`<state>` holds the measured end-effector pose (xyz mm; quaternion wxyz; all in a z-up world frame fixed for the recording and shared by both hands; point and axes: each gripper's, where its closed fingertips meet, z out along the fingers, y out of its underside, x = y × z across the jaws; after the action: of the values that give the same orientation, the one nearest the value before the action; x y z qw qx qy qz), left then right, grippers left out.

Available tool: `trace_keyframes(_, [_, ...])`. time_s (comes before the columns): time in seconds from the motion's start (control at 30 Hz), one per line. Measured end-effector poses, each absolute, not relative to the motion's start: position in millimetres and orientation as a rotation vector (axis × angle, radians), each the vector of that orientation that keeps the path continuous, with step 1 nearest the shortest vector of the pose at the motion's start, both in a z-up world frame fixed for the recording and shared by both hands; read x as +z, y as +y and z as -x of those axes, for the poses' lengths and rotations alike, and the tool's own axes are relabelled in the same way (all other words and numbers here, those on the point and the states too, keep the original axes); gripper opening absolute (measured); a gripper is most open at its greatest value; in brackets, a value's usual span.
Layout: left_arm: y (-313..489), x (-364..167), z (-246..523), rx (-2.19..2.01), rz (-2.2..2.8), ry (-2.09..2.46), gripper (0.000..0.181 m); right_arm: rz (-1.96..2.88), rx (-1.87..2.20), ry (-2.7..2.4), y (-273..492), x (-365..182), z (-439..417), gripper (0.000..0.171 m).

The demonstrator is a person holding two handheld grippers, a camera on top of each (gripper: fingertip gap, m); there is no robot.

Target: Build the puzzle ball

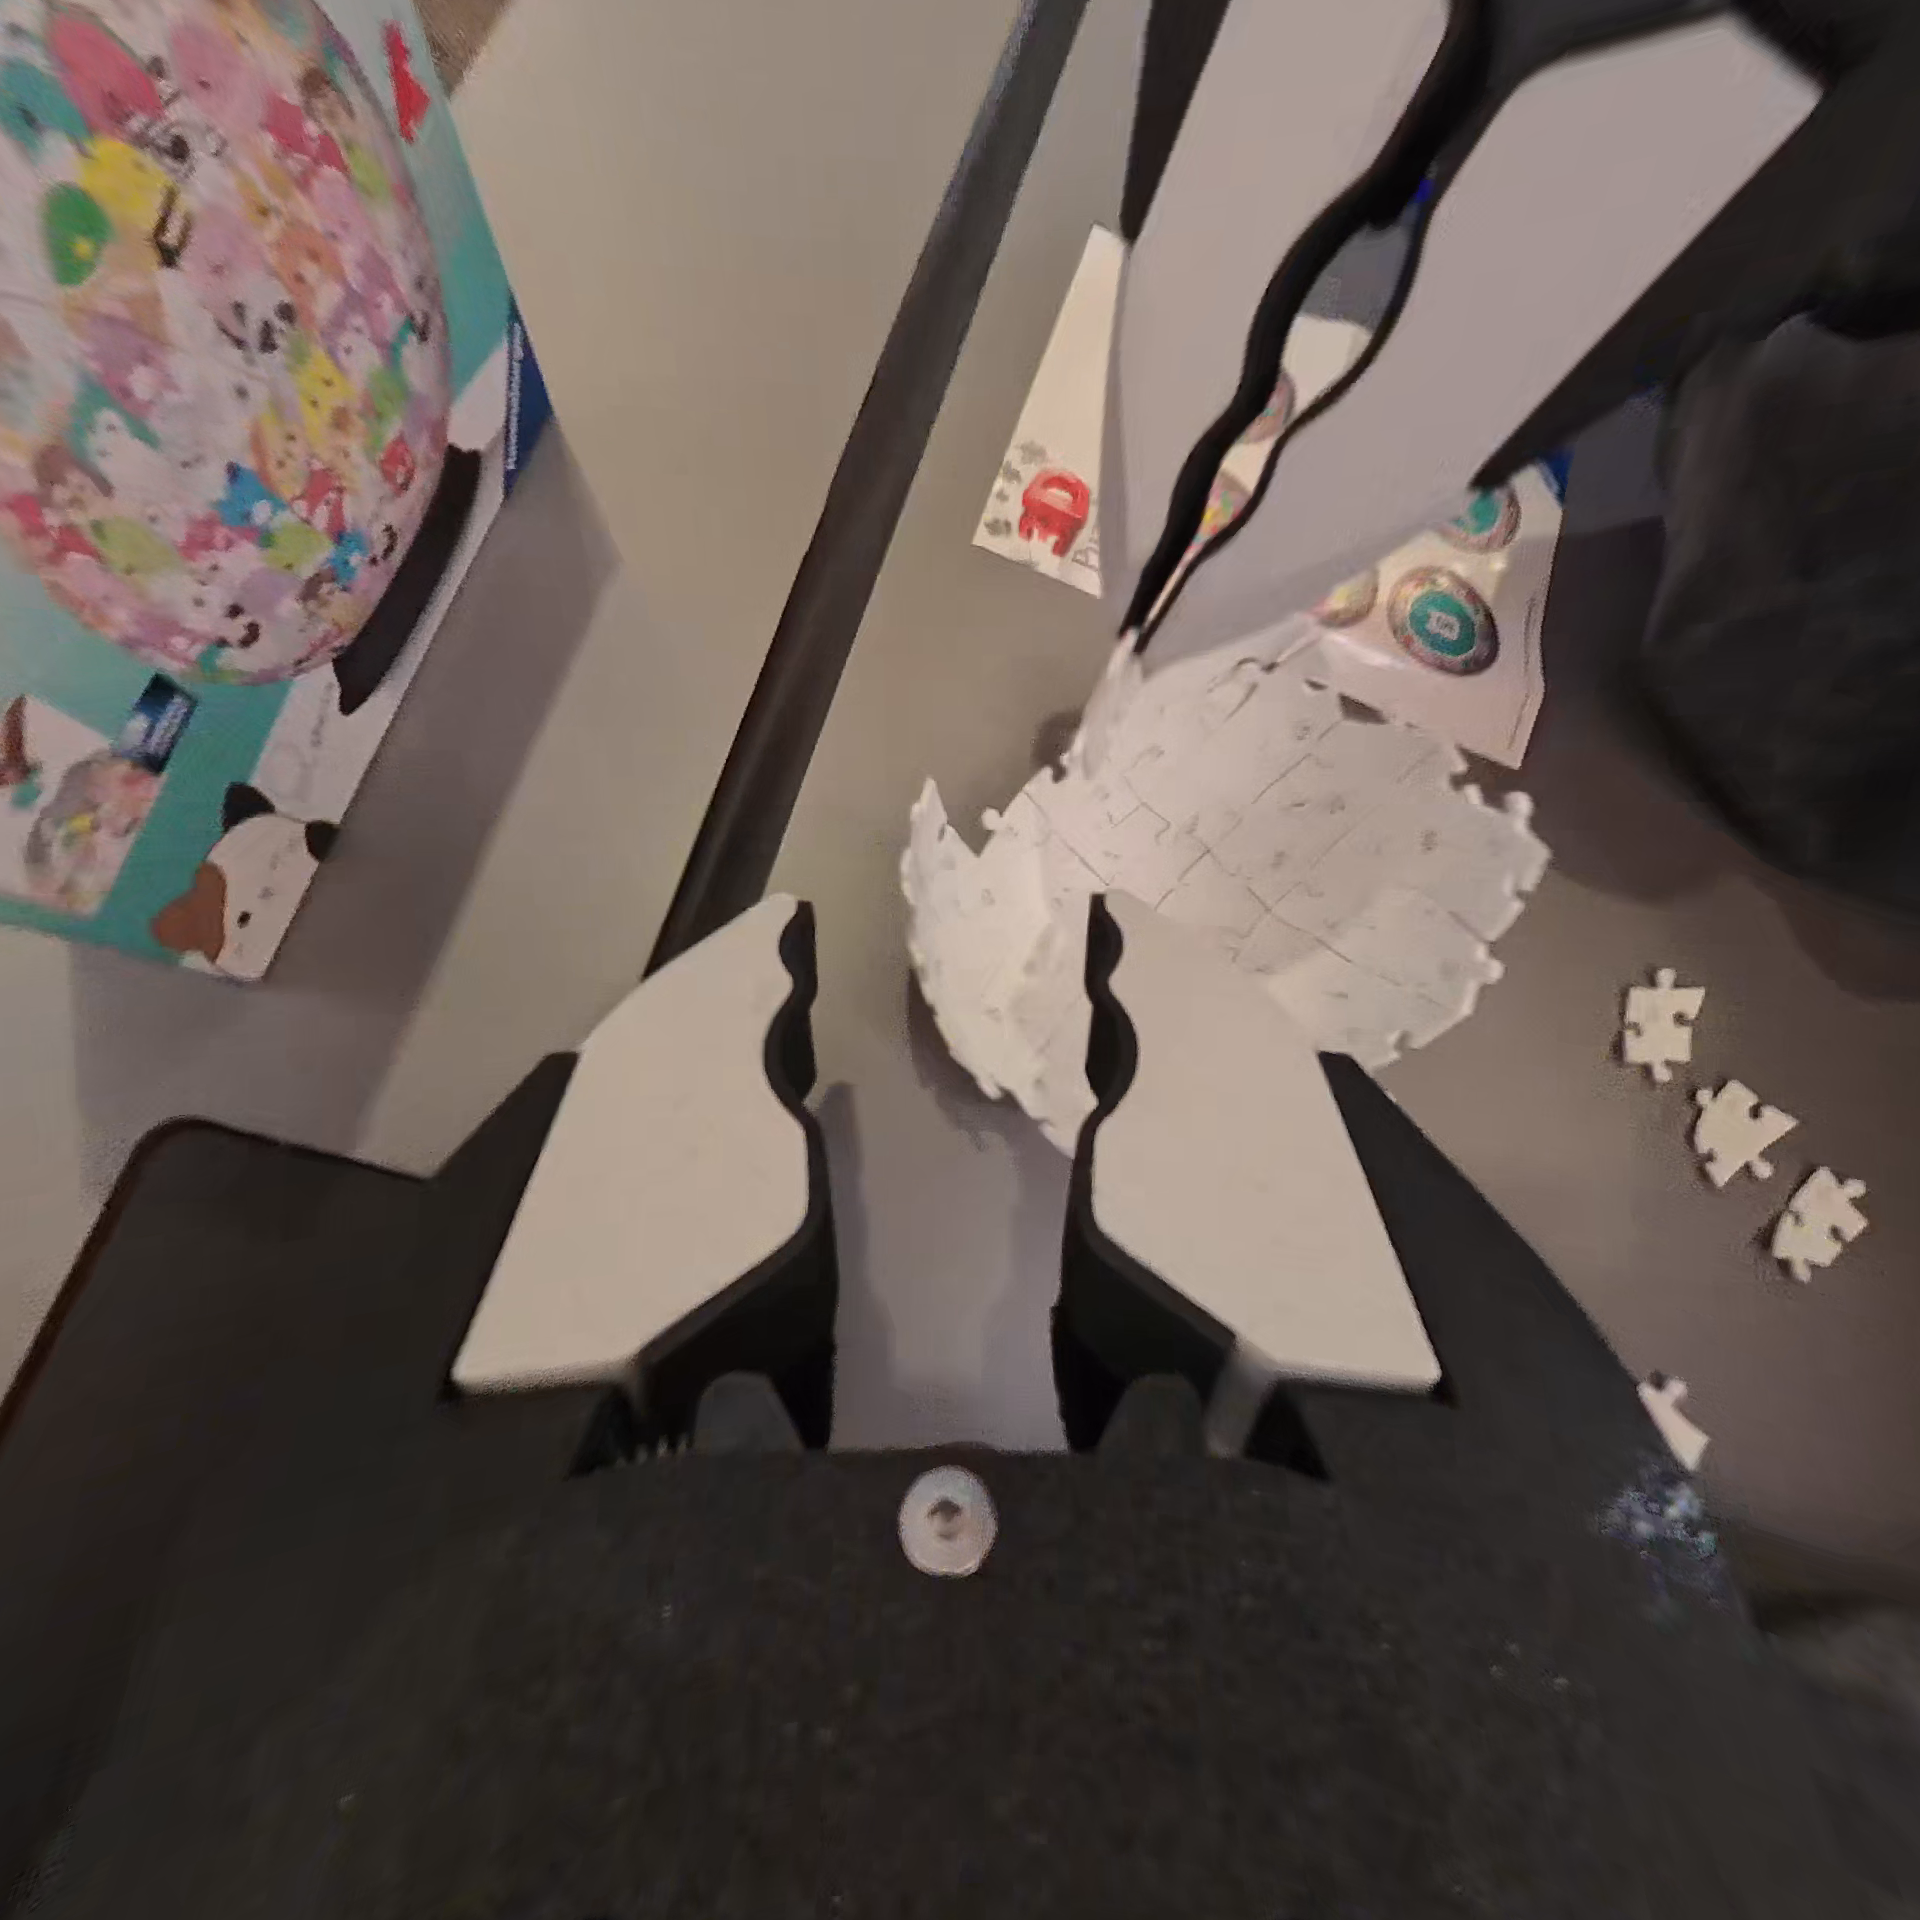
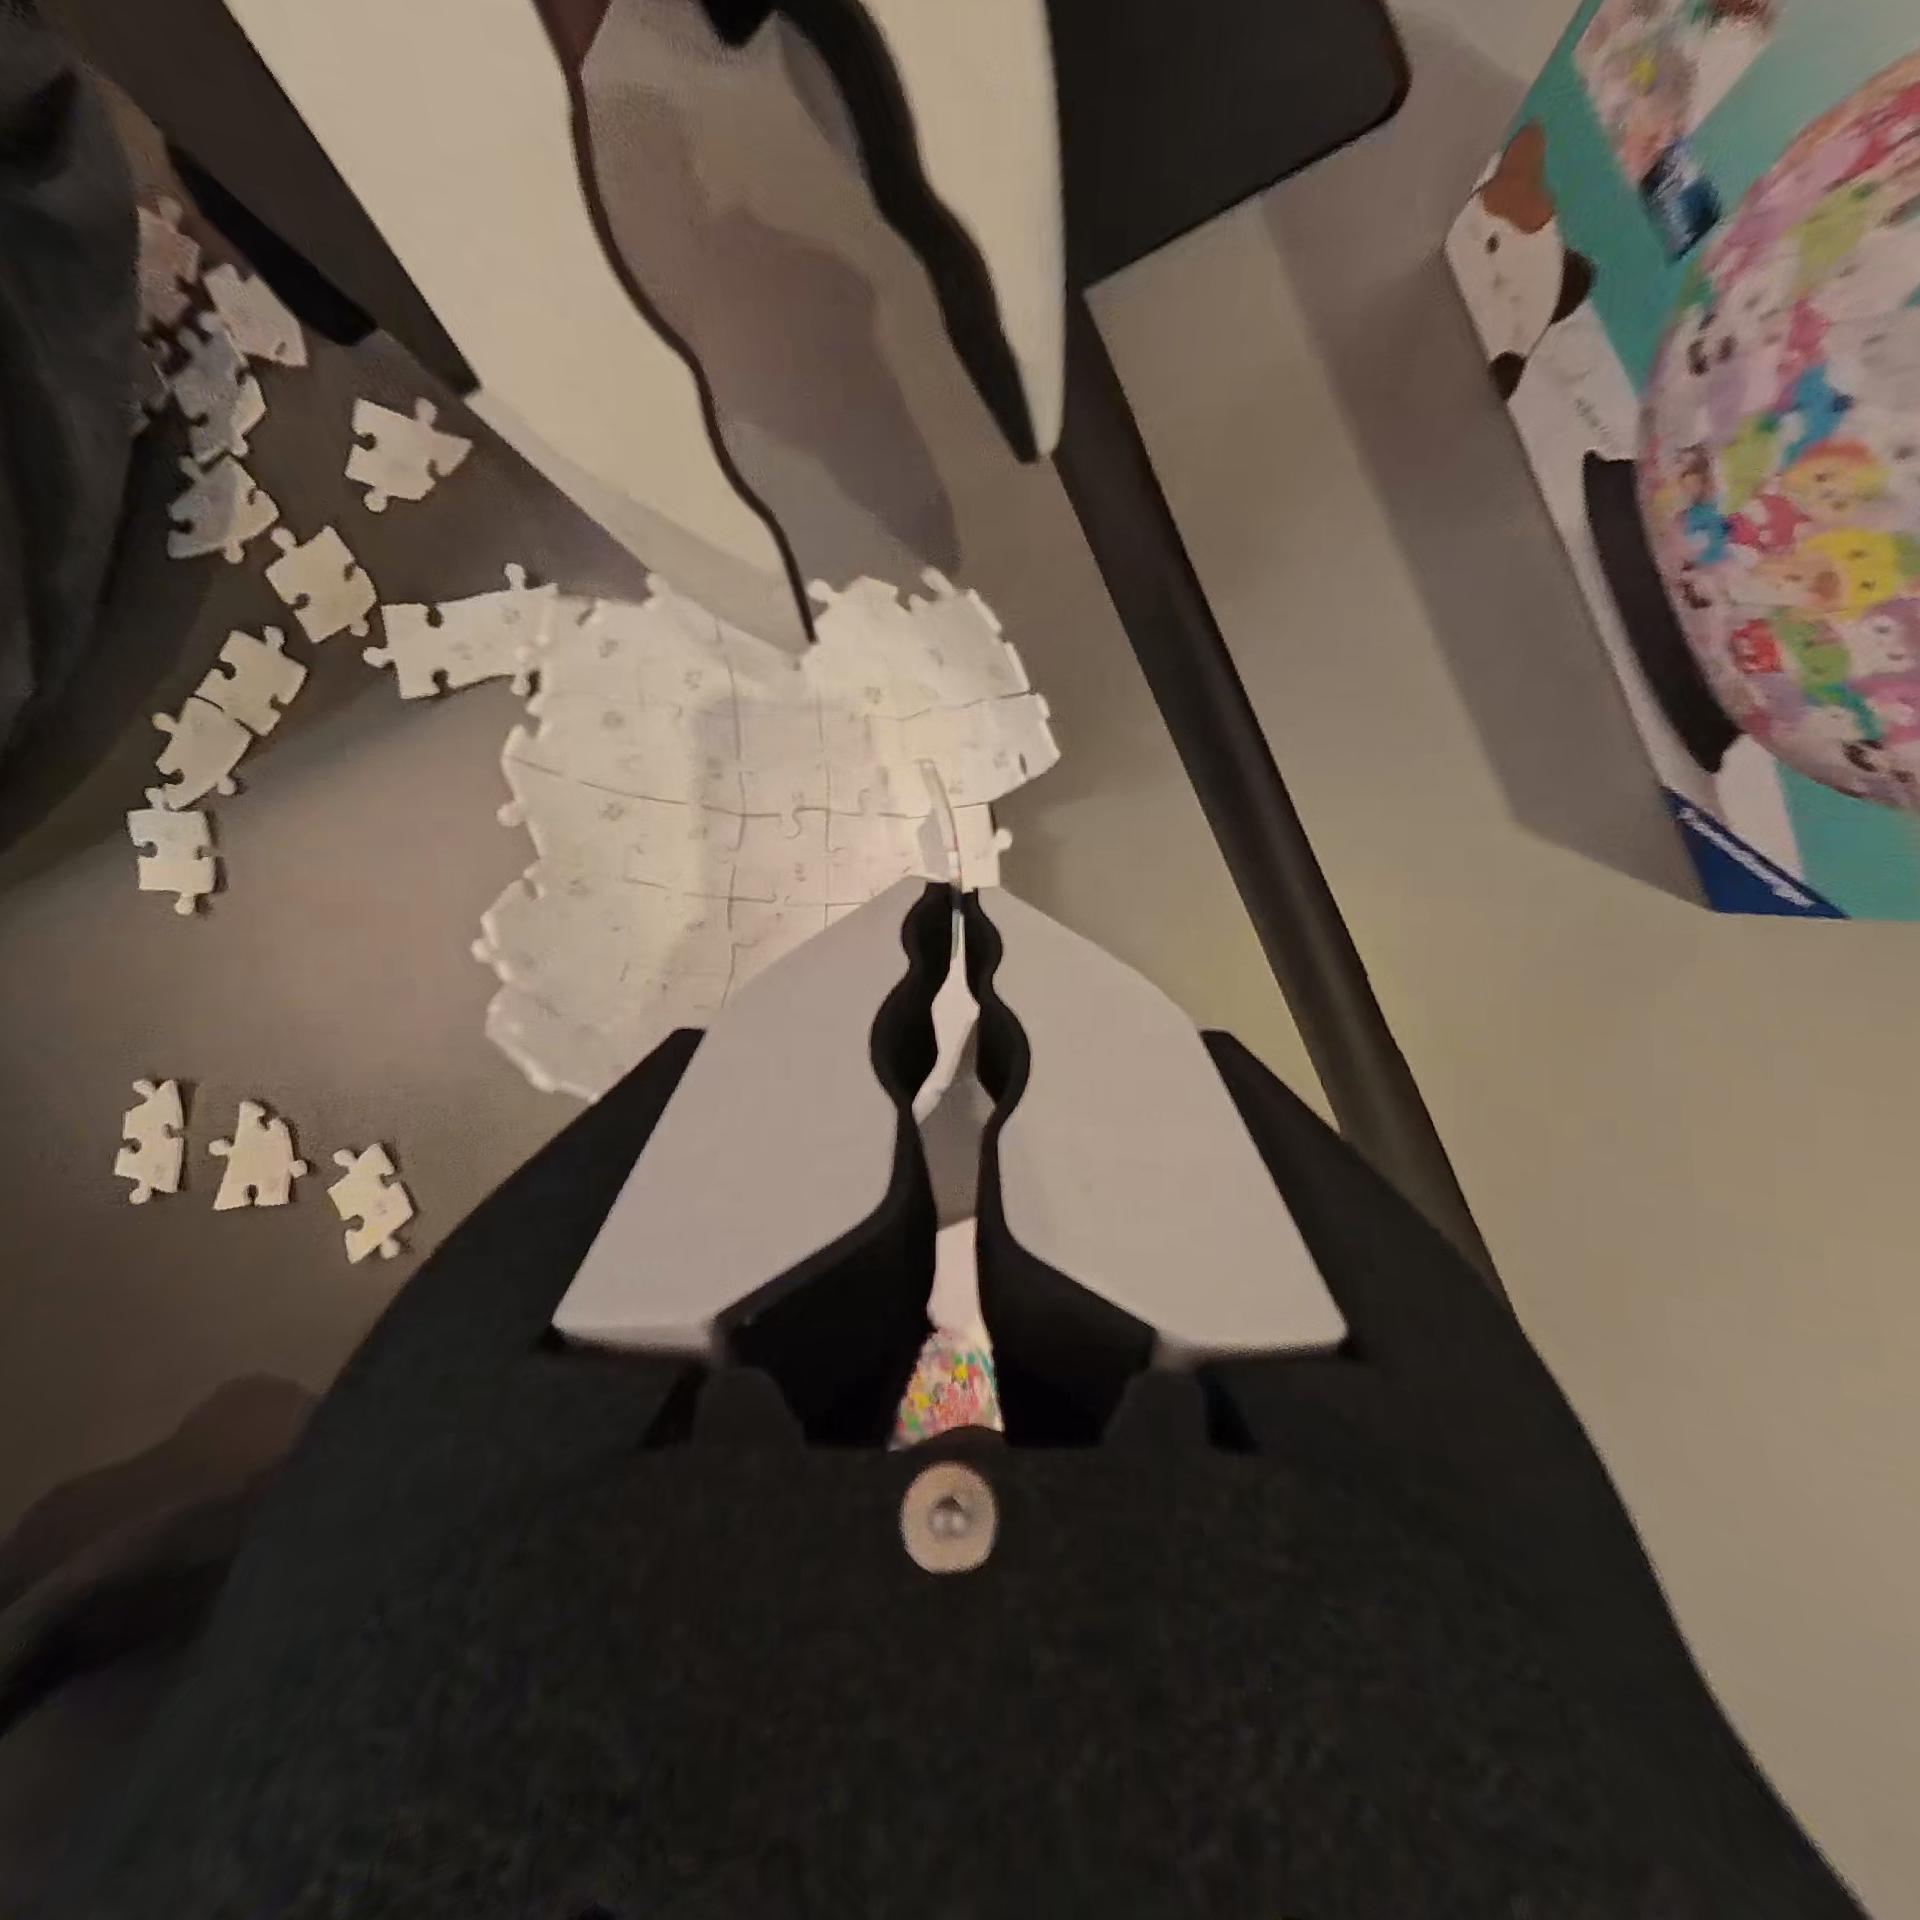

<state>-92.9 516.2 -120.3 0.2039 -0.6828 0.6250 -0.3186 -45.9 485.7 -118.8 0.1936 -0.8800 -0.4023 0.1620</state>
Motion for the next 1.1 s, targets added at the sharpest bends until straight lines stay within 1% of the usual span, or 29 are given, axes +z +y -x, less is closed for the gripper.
trace_keyframes(0.13, [524.4,-127.5,80.1,-0.836,1.906,1.874,0.049,2.554,0.562,-1.121,487.6,-143.1,44.6,0.002])
trace_keyframes(0.4, [514.0,-159.8,65.2,-0.848,1.933,2.051,0.046,2.546,0.655,-1.046,493.0,-152.2,38.2,0.002])
trace_keyframes(0.87, [509.6,-167.5,61.6,-0.825,1.95,2.104,0.026,2.59,0.679,-1.045,496.0,-166.3,45.2,0.002])
trace_keyframes(1.1, [510.9,-169.9,64.1,-0.821,1.965,2.106,0.022,2.609,0.729,-1.013,495.9,-169.4,49.4,0.002])
